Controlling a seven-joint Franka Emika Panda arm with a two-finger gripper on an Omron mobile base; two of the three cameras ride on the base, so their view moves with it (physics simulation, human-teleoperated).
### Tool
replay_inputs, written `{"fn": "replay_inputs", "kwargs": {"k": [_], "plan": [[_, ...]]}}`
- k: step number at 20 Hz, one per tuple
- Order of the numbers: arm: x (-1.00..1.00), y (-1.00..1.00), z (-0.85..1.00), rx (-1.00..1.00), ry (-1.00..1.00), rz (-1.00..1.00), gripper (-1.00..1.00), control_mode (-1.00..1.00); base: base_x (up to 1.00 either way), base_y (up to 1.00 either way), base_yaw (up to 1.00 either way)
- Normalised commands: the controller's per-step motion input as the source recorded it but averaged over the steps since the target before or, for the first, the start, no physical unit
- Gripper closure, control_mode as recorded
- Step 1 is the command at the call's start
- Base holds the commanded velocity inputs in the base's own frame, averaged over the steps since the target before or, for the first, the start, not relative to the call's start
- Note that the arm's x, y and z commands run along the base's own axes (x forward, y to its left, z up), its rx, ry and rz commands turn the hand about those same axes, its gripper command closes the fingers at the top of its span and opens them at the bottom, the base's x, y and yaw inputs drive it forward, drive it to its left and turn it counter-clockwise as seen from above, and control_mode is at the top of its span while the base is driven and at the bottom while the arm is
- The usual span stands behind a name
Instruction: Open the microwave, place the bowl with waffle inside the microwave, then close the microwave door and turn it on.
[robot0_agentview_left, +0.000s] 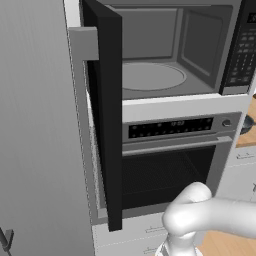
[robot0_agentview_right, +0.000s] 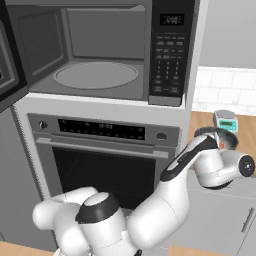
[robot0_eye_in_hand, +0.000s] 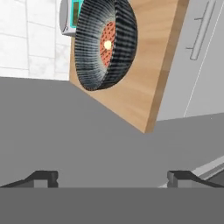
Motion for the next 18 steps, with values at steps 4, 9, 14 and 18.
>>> {"fn": "replay_inputs", "kwargs": {"k": [4, 9, 14, 18], "plan": [[0.25, -0.3, -0.07, 0.0, 0.05, 0.0, -1.0, -1.0, 0.0, 0.0, 0.0], [0.3, -0.27, -0.2, 0.0, 0.13, 0.0, -1.0, -1.0, 0.0, 0.0, 0.0], [0.31, -0.27, -0.08, 0.01, 0.13, 0.0, -1.0, -1.0, 0.0, 0.0, 0.0], [0.33, -0.23, -0.06, 0.01, 0.14, 0.0, -1.0, -1.0, 0.0, 0.0, 0.0]]}}
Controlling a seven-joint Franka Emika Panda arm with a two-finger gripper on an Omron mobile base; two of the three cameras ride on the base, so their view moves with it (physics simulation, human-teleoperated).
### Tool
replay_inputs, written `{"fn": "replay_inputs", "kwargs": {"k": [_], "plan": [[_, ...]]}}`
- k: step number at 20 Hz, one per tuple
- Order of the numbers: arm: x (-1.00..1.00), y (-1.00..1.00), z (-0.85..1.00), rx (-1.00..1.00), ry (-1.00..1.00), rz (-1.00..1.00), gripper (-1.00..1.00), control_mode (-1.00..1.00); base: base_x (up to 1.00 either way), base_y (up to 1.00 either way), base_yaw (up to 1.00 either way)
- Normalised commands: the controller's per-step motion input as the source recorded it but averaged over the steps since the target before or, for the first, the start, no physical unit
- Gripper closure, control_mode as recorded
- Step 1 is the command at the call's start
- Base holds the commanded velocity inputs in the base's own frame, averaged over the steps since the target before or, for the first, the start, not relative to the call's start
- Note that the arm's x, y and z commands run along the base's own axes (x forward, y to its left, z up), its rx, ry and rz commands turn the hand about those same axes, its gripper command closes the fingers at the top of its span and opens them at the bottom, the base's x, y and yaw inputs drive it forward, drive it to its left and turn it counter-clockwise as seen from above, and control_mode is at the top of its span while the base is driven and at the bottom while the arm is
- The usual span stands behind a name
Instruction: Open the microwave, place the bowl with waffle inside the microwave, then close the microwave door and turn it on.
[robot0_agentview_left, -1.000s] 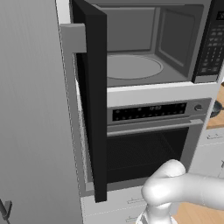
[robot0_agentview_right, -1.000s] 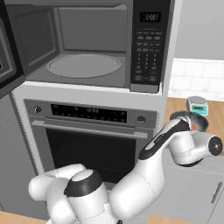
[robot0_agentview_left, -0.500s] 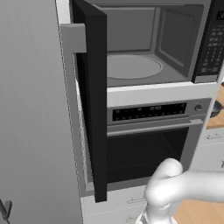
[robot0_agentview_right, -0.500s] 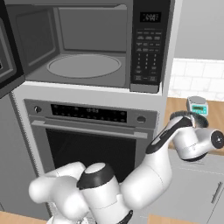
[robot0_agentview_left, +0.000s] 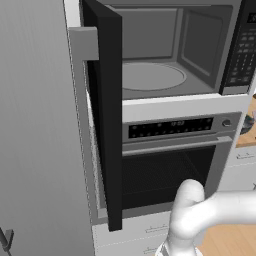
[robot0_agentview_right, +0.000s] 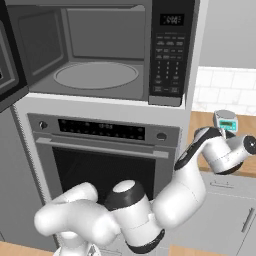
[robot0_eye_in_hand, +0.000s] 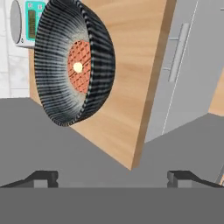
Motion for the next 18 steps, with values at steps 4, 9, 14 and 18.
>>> {"fn": "replay_inputs", "kwargs": {"k": [4, 9, 14, 18], "plan": [[0.42, -0.13, -0.21, 0.0, 0.15, 0.0, -1.0, -1.0, 0.0, 0.0, 0.0], [0.39, -0.19, -0.24, 0.0, 0.14, 0.0, -1.0, -1.0, 0.0, 0.0, 0.0], [0.38, -0.33, -0.29, 0.0, 0.14, 0.0, -1.0, -1.0, 0.0, 0.0, 0.0], [0.32, -0.39, -0.3, 0.01, 0.12, 0.0, -1.0, -1.0, 0.0, 0.0, 0.0]]}}
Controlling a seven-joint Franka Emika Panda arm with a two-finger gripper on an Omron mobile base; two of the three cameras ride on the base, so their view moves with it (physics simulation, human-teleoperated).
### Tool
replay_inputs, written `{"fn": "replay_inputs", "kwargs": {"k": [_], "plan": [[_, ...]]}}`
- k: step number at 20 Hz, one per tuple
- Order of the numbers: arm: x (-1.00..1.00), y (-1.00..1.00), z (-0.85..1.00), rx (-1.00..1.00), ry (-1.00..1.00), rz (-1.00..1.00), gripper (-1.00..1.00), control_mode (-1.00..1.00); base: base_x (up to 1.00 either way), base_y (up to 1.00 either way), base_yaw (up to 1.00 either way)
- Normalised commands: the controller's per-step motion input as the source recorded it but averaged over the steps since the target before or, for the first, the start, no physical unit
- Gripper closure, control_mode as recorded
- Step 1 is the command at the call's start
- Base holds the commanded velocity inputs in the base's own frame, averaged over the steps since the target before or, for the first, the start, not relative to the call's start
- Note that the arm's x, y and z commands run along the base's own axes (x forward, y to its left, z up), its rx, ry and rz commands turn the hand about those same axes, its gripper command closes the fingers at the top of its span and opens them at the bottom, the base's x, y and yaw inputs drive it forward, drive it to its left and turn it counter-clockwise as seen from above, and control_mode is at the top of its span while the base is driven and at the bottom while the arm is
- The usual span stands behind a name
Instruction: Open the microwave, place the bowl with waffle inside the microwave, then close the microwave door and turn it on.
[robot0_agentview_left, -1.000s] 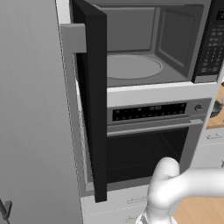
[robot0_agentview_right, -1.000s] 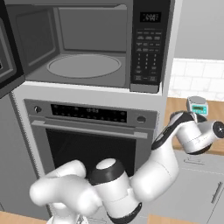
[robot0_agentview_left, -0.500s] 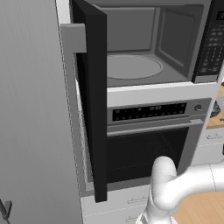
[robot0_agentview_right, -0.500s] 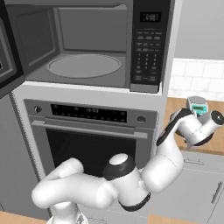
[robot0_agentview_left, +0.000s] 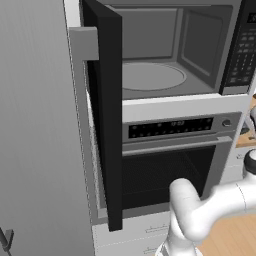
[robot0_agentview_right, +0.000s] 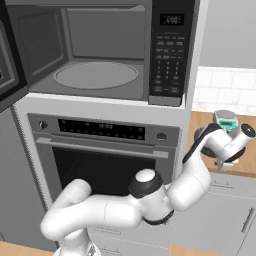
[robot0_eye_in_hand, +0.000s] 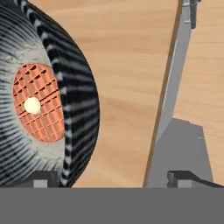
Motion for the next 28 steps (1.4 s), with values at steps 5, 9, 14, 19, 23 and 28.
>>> {"fn": "replay_inputs", "kwargs": {"k": [5, 9, 14, 19, 23, 28], "plan": [[0.25, -0.28, -0.16, 0.04, 0.02, 0.0, -1.0, -1.0, 0.0, 0.0, 0.0], [0.05, -0.21, -0.01, 0.1, -0.02, 0.0, -1.0, -1.0, 0.0, 0.0, 0.0], [0.05, -0.14, 0.0, 0.13, -0.1, 0.0, -1.0, -1.0, 0.0, 0.0, 0.0], [0.3, -0.01, 0.0, 0.13, -0.15, -0.02, -1.0, -1.0, 0.0, 0.0, 0.0], [0.48, 0.0, 0.0, 0.1, -0.12, -0.04, -1.0, -1.0, 0.0, 0.0, 0.0], [0.49, -0.13, -0.03, 0.04, 0.01, -0.04, -1.0, -1.0, 0.0, 0.0, 0.0]]}}
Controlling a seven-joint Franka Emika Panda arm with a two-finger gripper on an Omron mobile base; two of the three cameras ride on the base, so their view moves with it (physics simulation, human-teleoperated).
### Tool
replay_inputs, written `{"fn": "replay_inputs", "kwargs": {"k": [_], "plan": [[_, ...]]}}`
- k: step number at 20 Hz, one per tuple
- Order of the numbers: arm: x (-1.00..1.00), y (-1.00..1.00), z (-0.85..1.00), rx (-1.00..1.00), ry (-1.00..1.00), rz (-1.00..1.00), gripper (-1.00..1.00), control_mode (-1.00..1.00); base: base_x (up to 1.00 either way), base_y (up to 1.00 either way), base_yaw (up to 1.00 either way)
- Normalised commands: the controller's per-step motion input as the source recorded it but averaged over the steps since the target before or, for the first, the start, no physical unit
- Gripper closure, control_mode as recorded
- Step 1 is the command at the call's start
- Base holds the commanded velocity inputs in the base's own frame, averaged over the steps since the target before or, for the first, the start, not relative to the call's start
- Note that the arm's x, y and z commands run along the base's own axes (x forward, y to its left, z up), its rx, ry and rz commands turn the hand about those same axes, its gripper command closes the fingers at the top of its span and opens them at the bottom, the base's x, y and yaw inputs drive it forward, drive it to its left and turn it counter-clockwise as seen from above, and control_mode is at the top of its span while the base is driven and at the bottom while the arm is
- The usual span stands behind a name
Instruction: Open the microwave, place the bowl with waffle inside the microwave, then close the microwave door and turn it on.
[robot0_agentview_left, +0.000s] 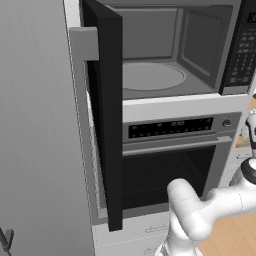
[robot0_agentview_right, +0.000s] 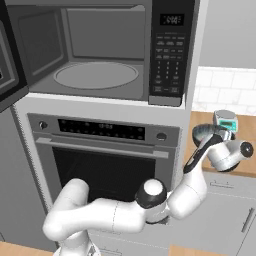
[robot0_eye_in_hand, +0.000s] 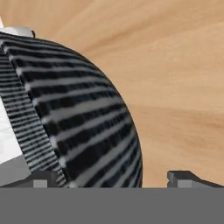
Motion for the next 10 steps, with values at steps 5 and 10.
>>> {"fn": "replay_inputs", "kwargs": {"k": [5, 10], "plan": [[0.32, -0.28, -0.19, 0.0, 0.13, -0.01, 1.0, -1.0, 0.0, 0.0, 0.0], [0.11, -0.46, -0.17, 0.02, 0.12, 0.0, 1.0, -1.0, 0.0, 0.0, 0.0]]}}
